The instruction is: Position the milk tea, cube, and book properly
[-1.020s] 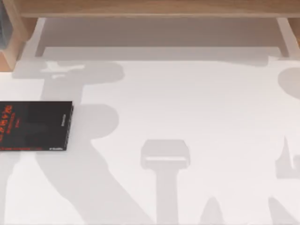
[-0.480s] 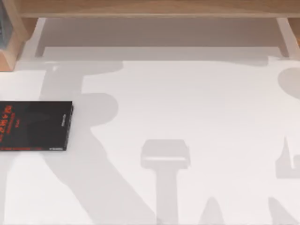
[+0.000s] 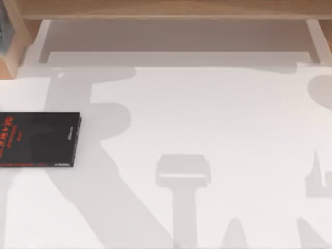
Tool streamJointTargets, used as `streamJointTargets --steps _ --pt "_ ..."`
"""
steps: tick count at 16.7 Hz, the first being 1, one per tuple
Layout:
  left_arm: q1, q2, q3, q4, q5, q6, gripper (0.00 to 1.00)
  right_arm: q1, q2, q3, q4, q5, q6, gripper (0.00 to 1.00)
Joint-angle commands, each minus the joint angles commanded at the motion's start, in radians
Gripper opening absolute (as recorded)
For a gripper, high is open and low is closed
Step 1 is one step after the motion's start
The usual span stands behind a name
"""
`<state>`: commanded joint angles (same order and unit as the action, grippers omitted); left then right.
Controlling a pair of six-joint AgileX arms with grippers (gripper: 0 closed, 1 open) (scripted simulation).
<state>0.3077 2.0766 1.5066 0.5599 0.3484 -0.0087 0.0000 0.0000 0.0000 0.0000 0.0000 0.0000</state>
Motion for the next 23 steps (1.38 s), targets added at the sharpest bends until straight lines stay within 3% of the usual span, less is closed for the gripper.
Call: streamJointTargets --steps 6,23 --pt "0.0 0.0 0.0 0.0 0.0 0.0 0.02 0.0 0.0 0.0 0.0 0.0 0.0 1.0" --pt "0.006 -0.044 -0.025 -0.017 0.006 0.003 0.0 0.0 0.0 0.0 0.0 0.0 0.0 1.0"
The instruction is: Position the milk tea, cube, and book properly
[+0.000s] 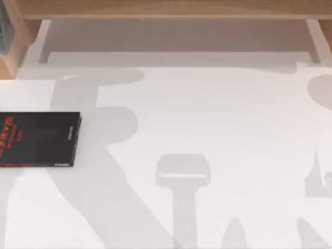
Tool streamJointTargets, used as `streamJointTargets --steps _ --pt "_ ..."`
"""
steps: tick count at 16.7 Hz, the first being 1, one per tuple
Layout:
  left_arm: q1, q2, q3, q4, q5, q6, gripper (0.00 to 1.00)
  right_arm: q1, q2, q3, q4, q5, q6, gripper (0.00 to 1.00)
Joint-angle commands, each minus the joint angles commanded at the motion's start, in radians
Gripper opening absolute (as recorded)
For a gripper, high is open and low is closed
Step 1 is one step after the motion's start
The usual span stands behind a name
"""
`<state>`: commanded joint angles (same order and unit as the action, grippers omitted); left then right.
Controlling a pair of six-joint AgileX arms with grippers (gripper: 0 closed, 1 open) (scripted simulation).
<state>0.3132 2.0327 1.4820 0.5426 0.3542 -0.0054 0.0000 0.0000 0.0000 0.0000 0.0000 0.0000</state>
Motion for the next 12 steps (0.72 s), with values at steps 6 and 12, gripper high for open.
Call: streamJointTargets --steps 6,12 --pt "-0.001 -0.12 -0.087 0.097 -0.013 0.154 0.0 0.0 0.0 0.0 0.0 0.0 0.0 1.0" --pt "-0.047 -0.403 -0.292 0.339 -0.06 0.663 0.0 0.0 0.0 0.0 0.0 0.0 0.0 1.0"
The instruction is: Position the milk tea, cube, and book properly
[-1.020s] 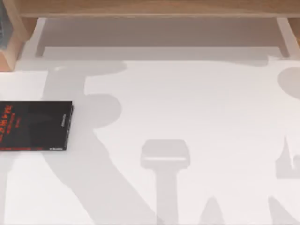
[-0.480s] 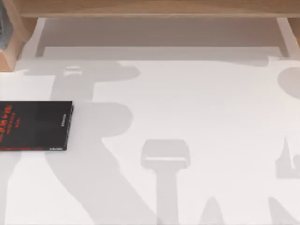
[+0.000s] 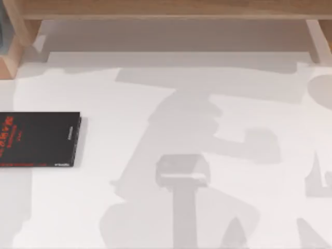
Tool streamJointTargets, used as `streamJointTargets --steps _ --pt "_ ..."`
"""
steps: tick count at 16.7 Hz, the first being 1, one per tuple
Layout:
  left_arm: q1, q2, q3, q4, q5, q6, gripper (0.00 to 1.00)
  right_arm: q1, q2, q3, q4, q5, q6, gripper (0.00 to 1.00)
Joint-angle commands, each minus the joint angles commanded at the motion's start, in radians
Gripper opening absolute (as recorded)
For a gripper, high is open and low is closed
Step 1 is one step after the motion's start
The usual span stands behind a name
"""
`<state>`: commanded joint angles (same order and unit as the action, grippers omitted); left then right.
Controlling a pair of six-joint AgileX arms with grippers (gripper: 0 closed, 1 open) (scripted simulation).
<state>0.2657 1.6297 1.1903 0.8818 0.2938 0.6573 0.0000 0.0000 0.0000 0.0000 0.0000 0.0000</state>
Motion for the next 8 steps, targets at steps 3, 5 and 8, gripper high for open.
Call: streamJointTargets --steps 3,5,8 --pt "-0.054 -0.123 -0.167 0.093 -0.033 0.327 0.0 0.0 0.0 0.0 0.0 0.0 0.0 1.0" --pt "-0.094 -0.185 -0.294 0.129 -0.062 0.505 0.0 0.0 0.0 0.0 0.0 0.0 0.0 1.0" --pt "-0.154 -0.237 -0.494 0.142 -0.115 0.704 0.0 0.0 0.0 0.0 0.0 0.0 0.0 1.0"
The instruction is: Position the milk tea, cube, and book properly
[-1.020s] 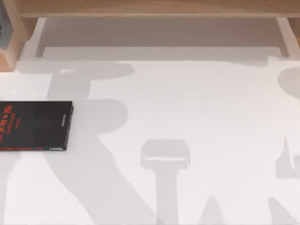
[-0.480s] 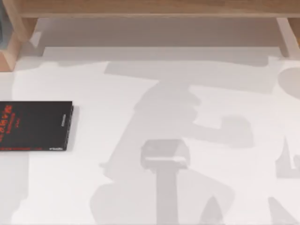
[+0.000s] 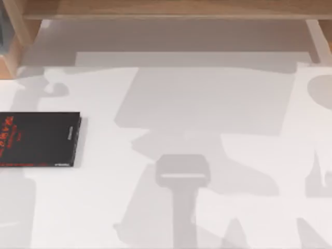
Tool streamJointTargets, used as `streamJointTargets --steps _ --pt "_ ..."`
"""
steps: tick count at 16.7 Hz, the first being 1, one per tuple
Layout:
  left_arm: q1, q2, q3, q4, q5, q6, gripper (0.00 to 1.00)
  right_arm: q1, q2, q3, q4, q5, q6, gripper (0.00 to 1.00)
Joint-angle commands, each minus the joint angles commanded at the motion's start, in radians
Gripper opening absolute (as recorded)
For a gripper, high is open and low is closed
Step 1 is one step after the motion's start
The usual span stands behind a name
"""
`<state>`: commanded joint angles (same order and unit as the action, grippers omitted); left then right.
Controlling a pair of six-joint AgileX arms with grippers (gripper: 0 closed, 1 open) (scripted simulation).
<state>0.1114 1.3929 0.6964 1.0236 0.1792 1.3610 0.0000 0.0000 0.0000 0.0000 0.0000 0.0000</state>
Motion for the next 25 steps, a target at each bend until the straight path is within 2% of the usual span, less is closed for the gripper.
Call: streamJointTargets --steps 5,9,25 --pt "-0.08 0.045 -0.312 -0.084 -0.092 0.169 0.0 0.0 0.0 0.0 0.0 0.0 0.0 1.0" --pt "-0.115 0.139 -0.464 -0.17 -0.144 0.225 0.0 0.0 0.0 0.0 0.0 0.0 0.0 1.0" --pt "-0.127 0.198 -0.479 -0.173 -0.154 0.234 0.0 0.0 0.0 0.0 0.0 0.0 0.0 1.0"
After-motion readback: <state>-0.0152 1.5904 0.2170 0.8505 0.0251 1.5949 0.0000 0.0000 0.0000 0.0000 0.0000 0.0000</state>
